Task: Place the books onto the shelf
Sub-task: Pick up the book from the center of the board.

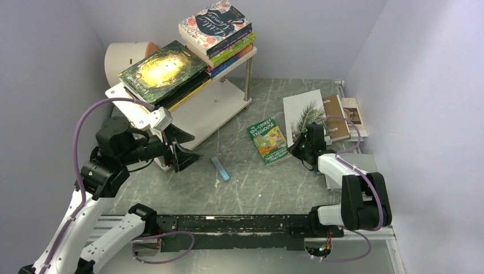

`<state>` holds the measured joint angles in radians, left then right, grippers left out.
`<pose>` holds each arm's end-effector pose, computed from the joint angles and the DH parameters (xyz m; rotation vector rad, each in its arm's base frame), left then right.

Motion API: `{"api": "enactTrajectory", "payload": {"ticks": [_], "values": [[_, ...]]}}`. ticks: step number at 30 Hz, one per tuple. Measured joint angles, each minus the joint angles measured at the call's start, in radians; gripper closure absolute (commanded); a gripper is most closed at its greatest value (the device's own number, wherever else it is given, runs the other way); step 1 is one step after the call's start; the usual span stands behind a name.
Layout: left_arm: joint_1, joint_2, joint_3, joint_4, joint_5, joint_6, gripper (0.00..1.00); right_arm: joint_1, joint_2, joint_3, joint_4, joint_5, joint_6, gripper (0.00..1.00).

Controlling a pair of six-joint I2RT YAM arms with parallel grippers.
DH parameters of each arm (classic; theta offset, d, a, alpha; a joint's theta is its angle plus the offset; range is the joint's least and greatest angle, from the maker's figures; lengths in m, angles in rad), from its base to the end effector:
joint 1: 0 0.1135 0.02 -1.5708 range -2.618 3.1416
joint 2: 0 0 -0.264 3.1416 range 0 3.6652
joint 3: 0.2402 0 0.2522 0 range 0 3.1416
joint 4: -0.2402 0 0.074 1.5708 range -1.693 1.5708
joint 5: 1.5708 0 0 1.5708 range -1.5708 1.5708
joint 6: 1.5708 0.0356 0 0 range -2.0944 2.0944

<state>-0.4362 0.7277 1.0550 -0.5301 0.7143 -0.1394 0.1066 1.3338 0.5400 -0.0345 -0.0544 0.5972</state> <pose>0.1119 -0.0779 0.4043 0.7912 1.6645 -1.0389 0.2450 0.0282 0.1568 0.5662 2.3678 0.3888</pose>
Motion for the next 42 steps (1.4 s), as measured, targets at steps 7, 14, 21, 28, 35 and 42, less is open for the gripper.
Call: {"api": "enactTrajectory", "payload": {"ticks": [7,14,21,28,35,42], "values": [[-0.002,0.002,0.003,-0.001,-0.013,-0.005,0.18,0.0,-0.042,-0.02,0.046,-0.082,0.064,1.0],[-0.002,0.002,0.002,-0.002,-0.012,-0.033,0.19,0.023,-0.124,-0.084,0.129,-0.251,0.139,1.0],[-0.003,-0.065,-0.064,0.027,-0.026,-0.141,0.19,0.073,-0.276,-0.131,0.146,-0.406,0.245,1.0],[-0.004,-0.127,-0.138,0.027,-0.106,-0.284,0.2,0.084,-0.382,-0.155,0.142,-0.485,0.349,1.0],[-0.004,-0.159,-0.196,0.013,-0.186,-0.435,0.23,0.087,-0.389,-0.155,0.149,-0.532,0.412,1.0],[-0.005,-0.241,-0.266,-0.093,-0.327,-0.685,0.17,0.101,-0.479,-0.195,0.213,-0.547,0.621,1.0]]}}
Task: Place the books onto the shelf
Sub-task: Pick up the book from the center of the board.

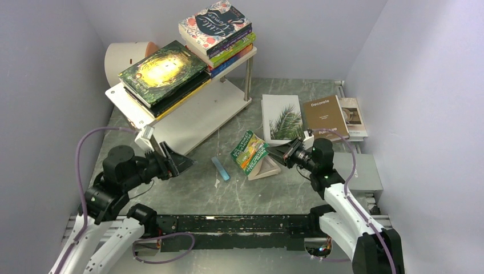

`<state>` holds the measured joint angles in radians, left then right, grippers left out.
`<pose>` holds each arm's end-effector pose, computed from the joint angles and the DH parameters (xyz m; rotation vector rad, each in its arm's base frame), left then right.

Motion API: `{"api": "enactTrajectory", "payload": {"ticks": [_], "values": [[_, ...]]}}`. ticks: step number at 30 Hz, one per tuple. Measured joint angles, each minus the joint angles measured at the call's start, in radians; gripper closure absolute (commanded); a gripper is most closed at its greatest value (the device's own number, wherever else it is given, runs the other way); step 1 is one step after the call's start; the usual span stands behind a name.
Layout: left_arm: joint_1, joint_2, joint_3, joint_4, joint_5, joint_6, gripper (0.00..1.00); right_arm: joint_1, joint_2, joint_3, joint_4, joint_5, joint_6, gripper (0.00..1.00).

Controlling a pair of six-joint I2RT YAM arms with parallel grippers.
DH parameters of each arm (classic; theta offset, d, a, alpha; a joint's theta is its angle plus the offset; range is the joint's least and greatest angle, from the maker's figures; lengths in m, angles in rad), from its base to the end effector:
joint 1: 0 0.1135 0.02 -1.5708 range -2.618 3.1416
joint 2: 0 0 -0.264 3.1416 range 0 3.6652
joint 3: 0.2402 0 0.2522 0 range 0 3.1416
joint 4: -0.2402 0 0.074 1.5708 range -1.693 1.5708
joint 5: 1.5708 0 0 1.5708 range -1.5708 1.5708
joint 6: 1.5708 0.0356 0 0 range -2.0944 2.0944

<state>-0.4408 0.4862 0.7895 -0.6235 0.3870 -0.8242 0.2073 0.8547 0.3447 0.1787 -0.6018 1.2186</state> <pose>0.0883 -0.0565 0.3336 -0.1054 2.0579 -1.1932 0.1793 0.0583 0.2118 0.6115 2.0663 1.4758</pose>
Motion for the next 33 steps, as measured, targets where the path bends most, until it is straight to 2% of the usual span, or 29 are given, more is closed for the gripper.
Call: {"api": "enactTrajectory", "payload": {"ticks": [4,8,12,20,26,33], "values": [[0.0,-0.097,-0.078,-0.034,-0.05,-0.154,0.08,0.013,-0.022,-0.044,0.057,-0.012,0.119,1.0],[-0.001,-0.114,-0.179,-0.038,-0.058,-0.301,0.04,0.037,-0.021,-0.05,0.118,-0.025,0.196,1.0],[-0.001,-0.115,-0.259,-0.036,-0.053,-0.444,0.03,0.097,0.013,-0.031,0.2,-0.031,0.232,1.0],[-0.001,-0.117,-0.31,-0.002,-0.043,-0.651,0.03,0.339,0.127,0.097,0.312,0.031,0.229,1.0],[-0.001,-0.146,-0.368,0.011,-0.045,-0.788,0.03,0.432,0.18,0.191,0.381,0.105,0.214,1.0],[-0.001,-0.203,-0.393,0.1,-0.115,-0.885,0.03,0.52,0.243,0.205,0.496,0.161,0.248,1.0]]}}
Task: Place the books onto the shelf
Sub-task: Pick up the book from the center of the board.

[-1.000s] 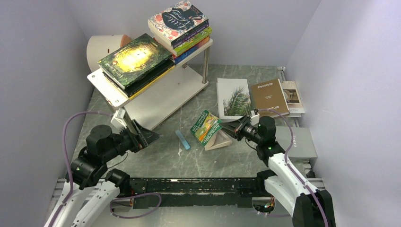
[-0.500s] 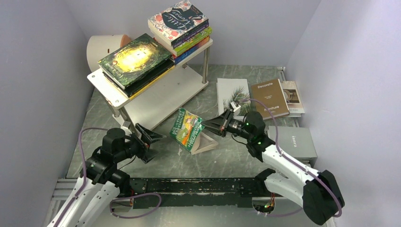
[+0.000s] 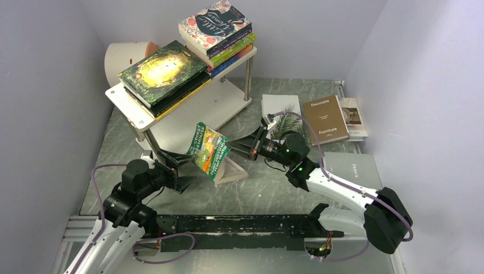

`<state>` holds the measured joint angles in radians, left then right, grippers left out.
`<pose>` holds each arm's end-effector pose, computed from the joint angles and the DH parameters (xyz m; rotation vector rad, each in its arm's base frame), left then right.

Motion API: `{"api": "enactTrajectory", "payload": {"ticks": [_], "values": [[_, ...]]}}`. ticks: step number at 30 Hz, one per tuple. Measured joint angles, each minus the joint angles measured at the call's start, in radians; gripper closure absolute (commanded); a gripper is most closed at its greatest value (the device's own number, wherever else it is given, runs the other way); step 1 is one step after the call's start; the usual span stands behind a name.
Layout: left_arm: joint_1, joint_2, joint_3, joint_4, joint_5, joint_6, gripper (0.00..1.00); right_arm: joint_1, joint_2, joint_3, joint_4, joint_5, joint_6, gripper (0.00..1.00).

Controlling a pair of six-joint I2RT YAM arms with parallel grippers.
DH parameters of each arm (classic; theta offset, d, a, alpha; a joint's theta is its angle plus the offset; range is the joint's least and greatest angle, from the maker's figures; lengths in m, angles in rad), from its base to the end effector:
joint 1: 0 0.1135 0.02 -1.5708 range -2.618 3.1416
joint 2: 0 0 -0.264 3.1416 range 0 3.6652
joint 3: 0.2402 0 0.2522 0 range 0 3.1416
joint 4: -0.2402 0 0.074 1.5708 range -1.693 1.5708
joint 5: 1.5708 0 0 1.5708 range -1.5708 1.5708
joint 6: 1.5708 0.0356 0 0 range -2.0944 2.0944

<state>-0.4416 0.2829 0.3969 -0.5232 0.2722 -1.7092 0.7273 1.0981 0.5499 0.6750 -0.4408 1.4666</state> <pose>0.0885 -0.0524 0.2316 -1.2310 2.0344 -1.5216 0.1733 0.1746 0.2855 0.2230 1.8411 1.9999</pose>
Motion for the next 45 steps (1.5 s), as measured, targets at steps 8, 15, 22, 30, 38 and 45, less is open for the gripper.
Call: {"api": "enactTrajectory", "payload": {"ticks": [8,15,22,30,38,45], "values": [[0.0,-0.034,-0.032,0.141,-0.053,-0.039,0.03,0.075,0.018,-0.001,0.05,0.034,0.038,1.0],[0.0,0.012,-0.049,0.189,-0.064,-0.053,0.09,0.1,0.09,-0.024,0.248,0.021,0.16,1.0],[0.0,0.01,-0.045,0.243,-0.088,-0.045,0.62,0.129,0.091,-0.026,0.255,0.009,0.182,1.0],[0.0,-0.035,0.04,0.211,-0.13,0.041,0.95,0.132,-0.07,-0.04,0.037,0.05,0.057,0.82],[0.001,-0.116,0.175,0.109,-0.171,0.213,0.95,0.14,-0.188,-0.005,-0.301,0.129,-0.135,0.22],[0.001,-0.087,0.371,0.07,-0.181,0.409,0.95,0.14,-0.227,0.015,-0.399,0.174,-0.271,0.1]]}}
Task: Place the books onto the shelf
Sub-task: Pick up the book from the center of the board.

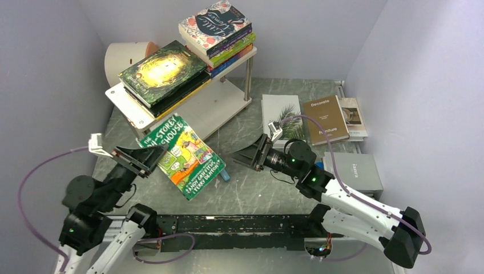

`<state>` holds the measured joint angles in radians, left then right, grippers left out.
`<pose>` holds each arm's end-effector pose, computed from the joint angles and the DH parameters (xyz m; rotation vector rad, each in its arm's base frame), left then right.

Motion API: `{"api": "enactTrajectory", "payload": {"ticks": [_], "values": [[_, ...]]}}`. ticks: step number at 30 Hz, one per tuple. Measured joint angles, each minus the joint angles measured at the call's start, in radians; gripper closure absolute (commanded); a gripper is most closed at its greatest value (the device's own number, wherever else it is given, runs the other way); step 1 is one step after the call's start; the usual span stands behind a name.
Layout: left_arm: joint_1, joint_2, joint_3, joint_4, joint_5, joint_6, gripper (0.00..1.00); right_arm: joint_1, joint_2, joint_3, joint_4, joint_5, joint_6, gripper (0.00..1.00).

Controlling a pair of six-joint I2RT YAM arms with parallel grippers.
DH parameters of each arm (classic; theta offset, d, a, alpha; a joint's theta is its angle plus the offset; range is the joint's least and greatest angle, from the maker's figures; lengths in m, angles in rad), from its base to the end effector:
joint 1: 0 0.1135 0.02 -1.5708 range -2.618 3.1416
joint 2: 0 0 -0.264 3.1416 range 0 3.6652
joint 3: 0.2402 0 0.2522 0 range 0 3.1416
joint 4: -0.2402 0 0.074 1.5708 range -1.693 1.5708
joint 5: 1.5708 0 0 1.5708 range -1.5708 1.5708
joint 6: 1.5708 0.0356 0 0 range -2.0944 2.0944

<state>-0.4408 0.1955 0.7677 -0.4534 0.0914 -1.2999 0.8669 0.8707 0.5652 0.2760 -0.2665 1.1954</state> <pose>0.0376 -0.0214 0.3608 -0.6038 1.5203 -1.4551 0.1287 0.1661 0.2957 0.0672 1.9284 1.7256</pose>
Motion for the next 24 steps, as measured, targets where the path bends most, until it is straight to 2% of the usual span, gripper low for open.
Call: {"api": "enactTrajectory", "payload": {"ticks": [6,13,18,24], "values": [[0.0,0.148,0.255,0.044,-0.008,0.177,0.95,0.0,-0.029,0.053,0.021,0.009,-0.085,0.04],[0.0,0.343,0.451,0.175,-0.048,0.269,0.95,0.001,-0.037,0.087,0.189,-0.034,-0.112,0.02],[0.0,0.451,0.491,0.299,-0.065,0.267,0.95,0.03,0.079,0.183,0.285,-0.062,-0.108,0.03],[0.0,0.529,0.491,0.361,-0.103,0.23,0.95,0.103,0.242,0.383,0.304,-0.043,-0.117,0.03]]}}
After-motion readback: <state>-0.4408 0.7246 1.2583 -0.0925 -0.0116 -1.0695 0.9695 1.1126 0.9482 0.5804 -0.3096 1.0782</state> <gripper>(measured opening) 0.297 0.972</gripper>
